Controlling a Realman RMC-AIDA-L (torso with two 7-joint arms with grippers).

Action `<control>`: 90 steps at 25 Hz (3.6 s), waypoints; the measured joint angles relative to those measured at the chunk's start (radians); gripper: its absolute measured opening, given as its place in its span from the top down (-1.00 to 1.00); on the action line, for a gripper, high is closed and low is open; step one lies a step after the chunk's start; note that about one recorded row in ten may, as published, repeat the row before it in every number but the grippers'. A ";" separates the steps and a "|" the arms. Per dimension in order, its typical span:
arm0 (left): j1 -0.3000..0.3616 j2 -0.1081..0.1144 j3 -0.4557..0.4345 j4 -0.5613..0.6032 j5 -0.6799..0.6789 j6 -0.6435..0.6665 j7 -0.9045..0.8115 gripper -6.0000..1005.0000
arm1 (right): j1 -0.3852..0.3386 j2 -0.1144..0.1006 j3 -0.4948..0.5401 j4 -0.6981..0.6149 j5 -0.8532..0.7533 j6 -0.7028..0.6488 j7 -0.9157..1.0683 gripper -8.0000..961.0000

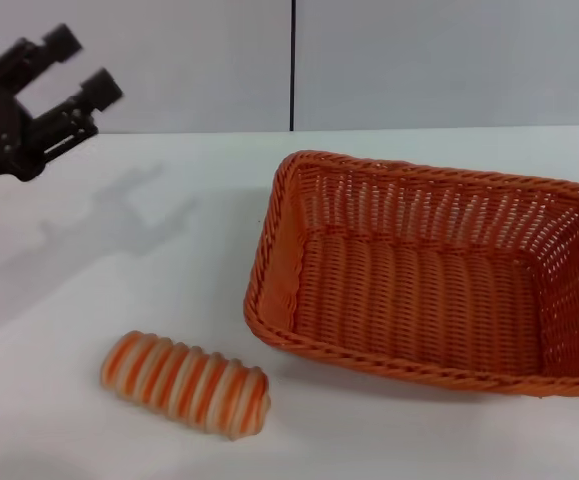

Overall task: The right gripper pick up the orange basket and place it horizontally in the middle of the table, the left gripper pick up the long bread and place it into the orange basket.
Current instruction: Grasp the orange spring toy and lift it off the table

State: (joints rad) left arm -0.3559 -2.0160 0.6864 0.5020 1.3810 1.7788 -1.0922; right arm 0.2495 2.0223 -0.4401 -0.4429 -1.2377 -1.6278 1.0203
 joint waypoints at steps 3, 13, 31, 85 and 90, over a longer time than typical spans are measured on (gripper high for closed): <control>-0.026 0.058 0.089 0.120 0.114 -0.023 -0.191 -0.53 | -0.006 0.001 0.003 0.002 -0.001 0.006 -0.006 -0.08; -0.098 0.065 0.098 0.314 0.480 -0.005 -0.462 -0.53 | -0.030 -0.011 0.038 0.076 -0.001 0.031 -0.065 -0.08; -0.042 0.059 0.055 0.315 0.640 -0.003 -0.469 -0.53 | -0.044 -0.013 0.047 0.079 -0.001 0.043 -0.066 -0.08; 0.047 0.004 0.032 0.236 0.778 -0.122 -0.410 -0.53 | -0.003 0.006 0.046 0.081 -0.023 -0.026 -0.036 -0.08; 0.043 0.000 0.025 0.236 0.779 -0.133 -0.401 -0.53 | -0.004 0.005 0.042 0.081 -0.022 -0.036 -0.031 -0.08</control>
State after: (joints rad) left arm -0.3127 -2.0160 0.7114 0.7378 2.1600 1.6461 -1.4930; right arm 0.2459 2.0274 -0.3977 -0.3620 -1.2600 -1.6643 0.9888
